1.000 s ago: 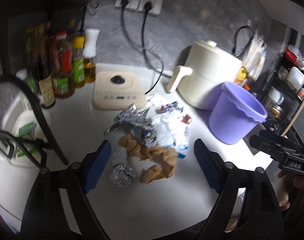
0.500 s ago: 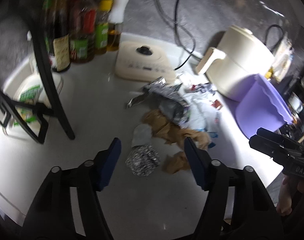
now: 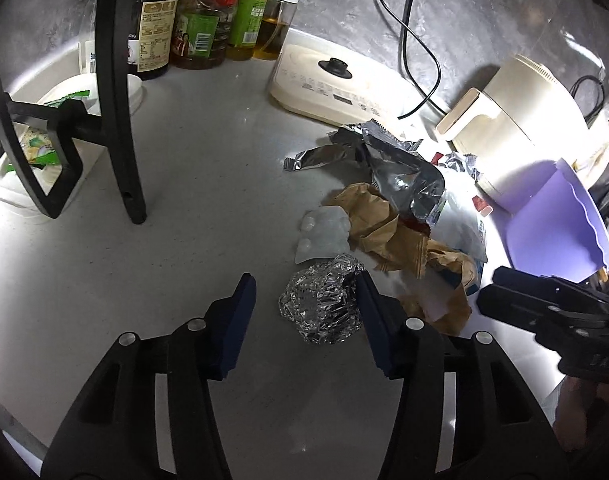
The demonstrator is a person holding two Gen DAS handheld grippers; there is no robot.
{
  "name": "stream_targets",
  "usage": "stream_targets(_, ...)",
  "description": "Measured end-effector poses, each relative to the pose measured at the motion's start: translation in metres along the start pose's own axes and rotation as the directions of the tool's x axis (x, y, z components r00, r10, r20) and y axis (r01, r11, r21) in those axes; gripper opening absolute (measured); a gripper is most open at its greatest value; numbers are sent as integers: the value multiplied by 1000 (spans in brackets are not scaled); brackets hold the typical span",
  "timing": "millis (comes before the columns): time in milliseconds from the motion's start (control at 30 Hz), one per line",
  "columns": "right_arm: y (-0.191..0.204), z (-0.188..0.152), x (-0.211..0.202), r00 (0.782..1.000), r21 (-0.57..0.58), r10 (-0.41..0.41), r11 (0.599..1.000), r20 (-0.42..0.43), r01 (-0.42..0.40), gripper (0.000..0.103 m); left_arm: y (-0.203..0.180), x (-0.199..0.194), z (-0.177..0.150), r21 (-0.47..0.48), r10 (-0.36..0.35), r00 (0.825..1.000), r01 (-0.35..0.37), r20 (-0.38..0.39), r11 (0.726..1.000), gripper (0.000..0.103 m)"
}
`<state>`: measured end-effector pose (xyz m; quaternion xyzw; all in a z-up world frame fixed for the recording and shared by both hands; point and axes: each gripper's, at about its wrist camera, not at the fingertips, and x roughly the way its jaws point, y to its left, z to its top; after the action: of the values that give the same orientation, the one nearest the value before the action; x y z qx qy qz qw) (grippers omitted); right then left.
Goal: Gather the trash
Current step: 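Grasp the foil ball with the left tool while the right tool grasps the brown paper bag, then carry both items over the purple bucket and open both tools to drop them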
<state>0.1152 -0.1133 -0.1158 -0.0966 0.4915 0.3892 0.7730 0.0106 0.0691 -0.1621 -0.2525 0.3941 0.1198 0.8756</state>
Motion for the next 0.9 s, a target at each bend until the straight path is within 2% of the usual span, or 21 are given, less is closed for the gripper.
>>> stream_targets(100,2,3,7,1000,-17,1,1000,-10,-1,57,-3,2,1,0,-10,1000,10,4,1000,52)
stream_targets(200,5,6,18,1000,-17,1,1000,-23,-1,57,-3,7,2,-10,-56,998,56,-5,998,52)
stream_targets(233,5,7,22,1000,-15,0,1000,-28,0,54,-3,8,2,-8,-75,997,75,-12,997,50)
stream_targets(267,6,7,25,999,-18,-1,1000,-33,0,41,-4,10,2,-7,-92,996,92,-18,996,48)
stream_targets(333,8,6,33,999,-39,-7,999,-52,5,38,-5,13,2,-6,-129,991,129,-29,992,42)
stream_targets(433,8,4,33,999,-33,2,999,-39,-3,32,-9,12,3,5,-134,990,134,-36,991,41)
stream_targets(533,10,2,24,1000,-41,-11,999,-9,10,27,-15,4,6,33,-156,988,156,-22,987,40)
stream_targets(700,12,0,1,998,-32,-27,999,57,29,27,-21,-12,10,74,-169,985,167,15,983,40)
stream_targets(900,15,-2,-29,985,-17,-59,998,160,62,27,-29,-32,19,132,-190,979,179,73,975,40)
